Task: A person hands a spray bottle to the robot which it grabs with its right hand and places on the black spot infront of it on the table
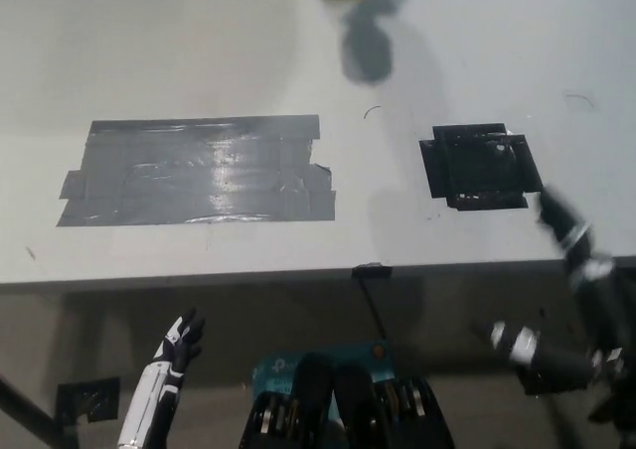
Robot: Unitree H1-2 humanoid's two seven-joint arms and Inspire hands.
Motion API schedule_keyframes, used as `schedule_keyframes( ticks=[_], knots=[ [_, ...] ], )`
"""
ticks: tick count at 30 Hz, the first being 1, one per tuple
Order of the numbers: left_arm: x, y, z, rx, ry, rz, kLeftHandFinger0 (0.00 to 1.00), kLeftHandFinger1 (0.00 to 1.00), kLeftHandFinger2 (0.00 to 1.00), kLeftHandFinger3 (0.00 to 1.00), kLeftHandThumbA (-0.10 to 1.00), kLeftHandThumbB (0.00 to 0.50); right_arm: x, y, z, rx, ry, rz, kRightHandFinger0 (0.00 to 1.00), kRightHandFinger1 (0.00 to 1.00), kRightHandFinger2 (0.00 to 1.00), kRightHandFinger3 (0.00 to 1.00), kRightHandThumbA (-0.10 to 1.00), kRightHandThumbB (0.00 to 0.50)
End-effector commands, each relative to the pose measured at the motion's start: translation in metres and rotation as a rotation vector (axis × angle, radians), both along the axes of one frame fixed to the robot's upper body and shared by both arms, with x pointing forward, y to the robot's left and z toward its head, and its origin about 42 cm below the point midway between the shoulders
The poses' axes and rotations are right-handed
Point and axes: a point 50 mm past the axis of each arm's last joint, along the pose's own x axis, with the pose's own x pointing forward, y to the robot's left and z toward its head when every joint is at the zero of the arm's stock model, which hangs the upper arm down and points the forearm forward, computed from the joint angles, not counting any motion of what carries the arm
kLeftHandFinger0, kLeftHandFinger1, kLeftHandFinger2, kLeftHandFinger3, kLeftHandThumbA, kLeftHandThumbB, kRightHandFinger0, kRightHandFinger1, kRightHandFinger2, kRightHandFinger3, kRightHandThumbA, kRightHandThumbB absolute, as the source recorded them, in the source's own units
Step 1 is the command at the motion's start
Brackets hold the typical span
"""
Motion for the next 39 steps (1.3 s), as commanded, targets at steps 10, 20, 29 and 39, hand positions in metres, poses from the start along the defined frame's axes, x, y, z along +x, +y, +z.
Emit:
schedule_keyframes(
  ticks=[10,20,29,39],
  knots=[
    [-0.010,-0.005,0.002,-0.008,-0.048,-0.010,1.00,1.00,1.00,1.00,1.00,0.001,0.125,0.009,0.079,0.053,0.121,-0.003,1.00,1.00,1.00,1.00,1.00,0.407],
    [-0.015,-0.004,-0.002,-0.010,-0.040,-0.012,1.00,1.00,1.00,1.00,1.00,0.000,0.214,0.058,0.096,0.083,0.302,0.084,1.00,1.00,1.00,1.00,1.00,0.474],
    [-0.016,-0.009,-0.004,-0.023,-0.024,-0.014,1.00,1.00,1.00,1.00,1.00,0.047,0.241,0.087,0.100,0.158,0.365,0.154,1.00,1.00,1.00,1.00,1.00,0.500],
    [-0.017,-0.007,-0.005,0.000,-0.020,-0.007,1.00,1.00,1.00,1.00,1.00,0.029,0.246,0.103,0.071,0.087,0.461,0.176,1.00,1.00,1.00,1.00,1.00,0.455]
  ],
)
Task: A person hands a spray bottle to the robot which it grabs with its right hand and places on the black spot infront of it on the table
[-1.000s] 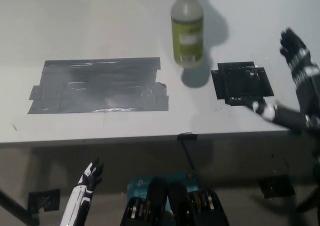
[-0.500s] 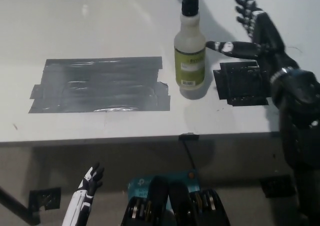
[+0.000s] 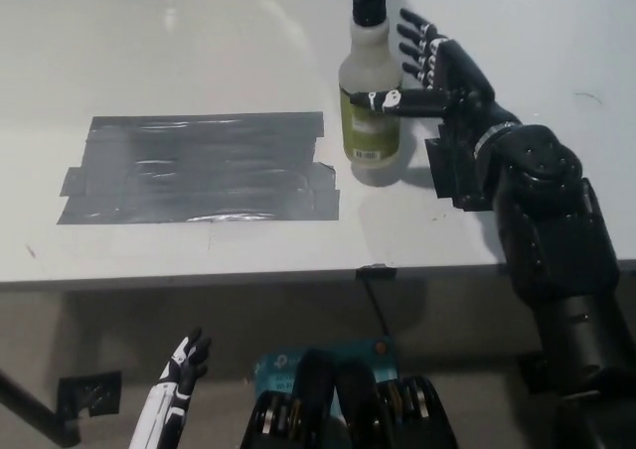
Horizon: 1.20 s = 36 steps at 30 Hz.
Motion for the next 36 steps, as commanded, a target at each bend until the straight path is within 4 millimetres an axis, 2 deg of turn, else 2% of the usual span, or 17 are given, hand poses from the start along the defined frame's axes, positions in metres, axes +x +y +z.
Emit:
schedule_keyframes(
  ticks=[1,3,5,7,9,11,14,16,19,20,21,23,26,30,34,36],
  knots=[
    [-0.002,-0.001,0.005,0.001,-0.038,-0.005,1.00,1.00,1.00,1.00,1.00,0.027,0.006,0.013,0.024,-0.003,-0.063,0.049,1.00,1.00,1.00,1.00,1.00,0.434],
    [-0.003,-0.001,0.006,-0.003,-0.038,-0.005,1.00,1.00,1.00,1.00,1.00,0.027,0.007,0.013,0.019,-0.004,-0.054,0.051,1.00,1.00,1.00,1.00,1.00,0.429],
    [0.000,0.001,0.008,0.006,-0.041,-0.003,1.00,1.00,1.00,1.00,1.00,0.028,0.009,0.014,0.016,0.008,-0.031,0.049,1.00,1.00,1.00,1.00,1.00,0.468],
    [0.001,0.002,0.008,0.013,-0.045,-0.001,1.00,1.00,1.00,1.00,1.00,0.038,0.011,0.013,0.012,0.005,-0.029,0.046,1.00,1.00,1.00,1.00,1.00,0.454],
    [0.002,0.002,0.008,0.029,-0.052,-0.004,1.00,1.00,1.00,1.00,1.00,0.018,0.013,0.010,0.007,-0.001,-0.026,0.036,1.00,1.00,1.00,1.00,1.00,0.446],
    [0.002,0.003,0.008,0.018,-0.049,-0.003,1.00,1.00,1.00,1.00,1.00,0.022,0.014,0.009,0.006,0.009,-0.022,0.036,1.00,1.00,1.00,1.00,0.98,0.437],
    [0.001,0.003,0.009,0.009,-0.039,-0.006,1.00,1.00,1.00,1.00,1.00,0.030,0.016,0.008,0.010,0.011,-0.018,0.032,1.00,1.00,1.00,1.00,0.99,0.464],
    [0.002,0.002,0.009,0.009,-0.041,-0.002,1.00,1.00,1.00,1.00,1.00,0.033,0.016,0.010,0.017,0.005,-0.037,0.037,1.00,1.00,1.00,1.00,1.00,0.446],
    [0.003,0.002,0.010,0.004,-0.046,0.000,1.00,1.00,1.00,1.00,1.00,0.023,0.017,0.013,0.024,0.005,-0.049,0.049,1.00,1.00,1.00,1.00,1.00,0.446],
    [0.002,0.002,0.010,0.005,-0.037,0.007,1.00,1.00,1.00,1.00,1.00,0.050,0.017,0.017,0.028,-0.014,-0.066,0.048,1.00,1.00,1.00,1.00,1.00,0.450],
    [0.001,0.002,0.010,0.007,-0.034,0.008,1.00,1.00,1.00,1.00,1.00,0.053,0.017,0.019,0.029,-0.023,-0.071,0.043,1.00,1.00,1.00,1.00,1.00,0.454],
    [0.002,0.002,0.010,0.017,-0.043,0.003,1.00,1.00,1.00,1.00,1.00,0.037,0.018,0.022,0.032,-0.030,-0.077,0.051,1.00,1.00,1.00,1.00,1.00,0.487],
    [0.004,0.003,0.012,0.029,-0.053,0.001,1.00,1.00,1.00,1.00,1.00,0.016,0.021,0.029,0.036,-0.019,-0.088,0.083,1.00,1.00,1.00,1.00,1.00,0.488],
    [0.005,0.002,0.012,0.017,-0.060,0.000,1.00,1.00,1.00,1.00,1.00,0.021,0.022,0.037,0.041,-0.034,-0.100,0.085,1.00,1.00,1.00,1.00,1.00,0.500],
    [0.007,0.002,0.013,0.007,-0.066,-0.002,1.00,1.00,1.00,1.00,1.00,0.014,0.026,0.045,0.046,-0.054,-0.104,0.086,1.00,1.00,1.00,1.00,1.00,0.490],
    [0.006,0.001,0.013,0.010,-0.060,0.000,1.00,1.00,1.00,1.00,1.00,0.016,0.028,0.048,0.045,-0.043,-0.093,0.096,1.00,1.00,1.00,1.00,1.00,0.465]
  ],
)
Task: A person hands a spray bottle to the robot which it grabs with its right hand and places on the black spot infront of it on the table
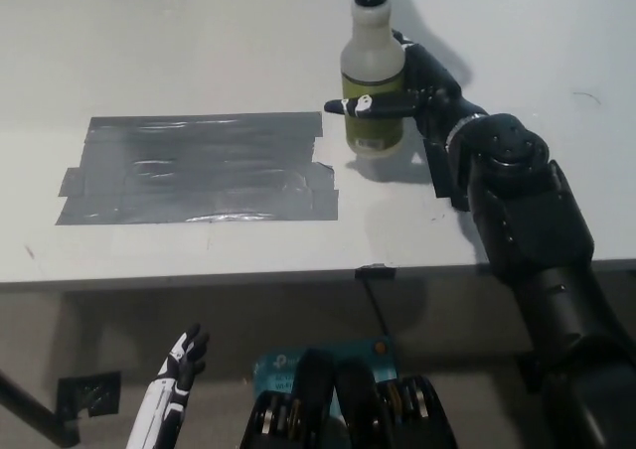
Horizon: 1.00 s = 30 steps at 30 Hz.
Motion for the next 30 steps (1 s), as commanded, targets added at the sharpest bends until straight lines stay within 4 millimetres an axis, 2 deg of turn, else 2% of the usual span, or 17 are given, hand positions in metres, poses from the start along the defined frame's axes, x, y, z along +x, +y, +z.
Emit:
schedule_keyframes(
  ticks=[1,3,4,5,6,7,8,9,11,14,16,21,23,25,26,28,30],
  knots=[
    [0.003,0.000,0.011,0.003,-0.052,-0.003,1.00,1.00,1.00,1.00,1.00,0.009,0.009,0.025,0.047,0.014,-0.126,0.043,1.00,1.00,1.00,1.00,0.99,0.440],
    [0.003,0.001,0.012,0.002,-0.054,-0.001,1.00,1.00,1.00,1.00,1.00,0.012,0.012,0.028,0.048,-0.041,-0.111,0.001,1.00,1.00,1.00,1.00,0.92,0.428],
    [0.003,0.001,0.013,0.003,-0.055,-0.001,1.00,1.00,1.00,1.00,1.00,0.021,0.014,0.029,0.048,-0.072,-0.096,-0.024,1.00,1.00,0.96,1.00,0.71,0.397],
    [0.003,0.001,0.013,0.001,-0.056,0.000,1.00,1.00,1.00,1.00,1.00,0.021,0.018,0.030,0.047,-0.115,-0.065,-0.073,0.41,0.25,0.40,0.53,0.51,0.391],
    [0.003,0.002,0.014,-0.001,-0.056,-0.001,1.00,1.00,1.00,1.00,1.00,0.016,0.020,0.031,0.042,-0.175,-0.072,-0.118,0.13,0.05,0.20,0.27,0.42,0.378],
    [0.002,0.003,0.014,-0.003,-0.055,-0.002,1.00,1.00,1.00,1.00,1.00,0.014,0.020,0.031,0.039,-0.198,-0.069,-0.136,0.01,0.03,0.28,0.25,0.32,0.379],
    [0.004,0.002,0.015,-0.002,-0.058,-0.002,1.00,1.00,1.00,1.00,1.00,0.014,0.022,0.030,0.033,-0.190,-0.033,-0.140,0.00,0.07,0.35,0.40,0.30,0.380],
    [0.005,0.002,0.015,0.000,-0.060,-0.002,1.00,1.00,1.00,1.00,1.00,0.013,0.022,0.029,0.030,-0.184,-0.023,-0.141,0.00,0.18,0.50,0.47,0.28,0.373],
    [0.005,0.002,0.016,0.002,-0.061,-0.001,1.00,1.00,1.00,1.00,1.00,0.013,0.022,0.027,0.022,-0.178,-0.021,-0.145,0.05,0.32,0.63,0.49,0.29,0.350],
    [0.006,0.002,0.015,0.006,-0.074,-0.004,1.00,1.00,1.00,1.00,1.00,0.000,0.021,0.021,0.015,-0.153,-0.048,-0.166,0.04,0.37,0.66,0.48,0.33,0.347],
    [0.007,0.003,0.016,0.005,-0.073,-0.002,1.00,1.00,1.00,1.00,1.00,0.002,0.020,0.016,0.018,-0.144,-0.078,-0.182,0.08,0.42,0.69,0.49,0.35,0.351],
    [0.008,0.005,0.017,0.008,-0.072,0.000,1.00,1.00,1.00,1.00,1.00,0.005,0.017,0.006,0.026,-0.090,-0.137,-0.231,0.10,0.45,0.67,0.53,0.39,0.361],
    [0.008,0.005,0.016,0.003,-0.073,-0.003,1.00,1.00,1.00,1.00,1.00,0.010,0.016,0.001,0.030,-0.079,-0.156,-0.260,0.09,0.44,0.65,0.48,0.42,0.380],
    [0.005,0.006,0.015,0.002,-0.065,-0.006,1.00,1.00,1.00,1.00,1.00,0.012,0.012,-0.007,0.032,-0.042,-0.210,-0.287,0.04,0.36,0.55,0.33,0.38,0.380],
    [0.005,0.006,0.015,-0.006,-0.055,-0.003,1.00,1.00,1.00,1.00,1.00,0.021,0.009,-0.016,0.040,-0.067,-0.262,-0.346,0.00,0.27,0.45,0.19,0.45,0.392],
    [0.005,0.006,0.016,-0.005,-0.055,-0.001,1.00,1.00,1.00,1.00,1.00,0.027,0.006,-0.024,0.047,-0.058,-0.287,-0.375,0.00,0.19,0.38,0.15,0.49,0.371],
    [0.004,0.006,0.016,-0.005,-0.053,0.001,1.00,1.00,1.00,1.00,1.00,0.021,0.001,-0.033,0.052,-0.073,-0.314,-0.415,0.00,0.18,0.37,0.16,0.53,0.383]
  ],
)
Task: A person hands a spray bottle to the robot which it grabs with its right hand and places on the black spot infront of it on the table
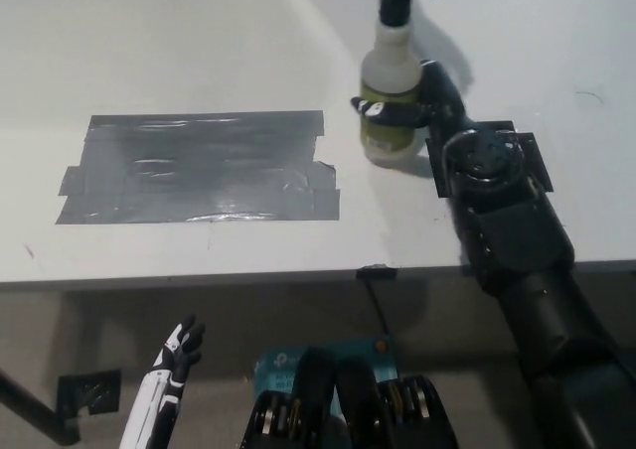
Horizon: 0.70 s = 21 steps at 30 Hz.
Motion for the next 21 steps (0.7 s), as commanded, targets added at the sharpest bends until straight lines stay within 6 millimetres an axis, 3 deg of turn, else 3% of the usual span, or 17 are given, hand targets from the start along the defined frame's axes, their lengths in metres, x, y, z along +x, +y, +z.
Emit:
schedule_keyframes(
  ticks=[1,3,5,7,9,11,13,17,20,21],
  knots=[
    [-0.002,0.003,0.011,-0.002,-0.034,-0.005,1.00,1.00,1.00,1.00,1.00,0.020,0.002,-0.018,0.074,-0.008,-0.297,-0.115,0.00,0.16,0.35,0.16,0.55,0.383],
    [-0.002,0.003,0.009,0.003,-0.036,-0.005,1.00,1.00,1.00,1.00,1.00,0.004,-0.004,-0.033,0.079,0.024,-0.345,-0.136,0.00,0.14,0.34,0.22,0.52,0.338],
    [-0.003,0.003,0.008,0.004,-0.034,-0.001,1.00,1.00,1.00,1.00,1.00,0.005,-0.009,-0.054,0.081,0.036,-0.380,-0.166,0.00,0.11,0.31,0.09,0.54,0.383],
    [-0.003,0.003,0.008,0.001,-0.033,0.002,1.00,1.00,1.00,1.00,1.00,0.001,-0.009,-0.062,0.078,0.020,-0.402,-0.170,0.00,0.11,0.31,0.00,0.54,0.378],
    [-0.003,0.003,0.008,-0.003,-0.034,0.003,1.00,1.00,1.00,1.00,1.00,0.002,-0.008,-0.072,0.072,-0.006,-0.412,-0.187,0.00,0.09,0.29,0.00,0.58,0.400],
    [-0.004,0.004,0.007,0.006,-0.035,0.002,1.00,1.00,1.00,1.00,1.00,0.000,-0.007,-0.077,0.066,-0.008,-0.396,-0.200,0.00,0.08,0.28,0.00,0.57,0.399],
    [-0.005,0.005,0.007,0.001,-0.035,0.002,1.00,1.00,1.00,1.00,1.00,0.000,-0.008,-0.083,0.059,-0.025,-0.362,-0.220,0.00,0.09,0.30,0.07,0.57,0.391],
    [-0.004,0.006,0.008,0.002,-0.038,0.003,1.00,1.00,1.00,1.00,1.00,0.000,-0.007,-0.085,0.049,-0.014,-0.337,-0.235,0.00,0.11,0.29,0.00,0.51,0.376],
    [-0.004,0.005,0.008,0.001,-0.032,0.008,1.00,1.00,1.00,1.00,1.00,0.003,-0.009,-0.087,0.038,0.032,-0.312,-0.218,0.00,0.13,0.29,0.00,0.49,0.415],
    [-0.003,0.005,0.010,-0.003,-0.037,0.008,1.00,1.00,1.00,1.00,1.00,0.003,-0.008,-0.086,0.036,0.036,-0.310,-0.215,0.00,0.08,0.24,0.00,0.50,0.421]
  ],
)
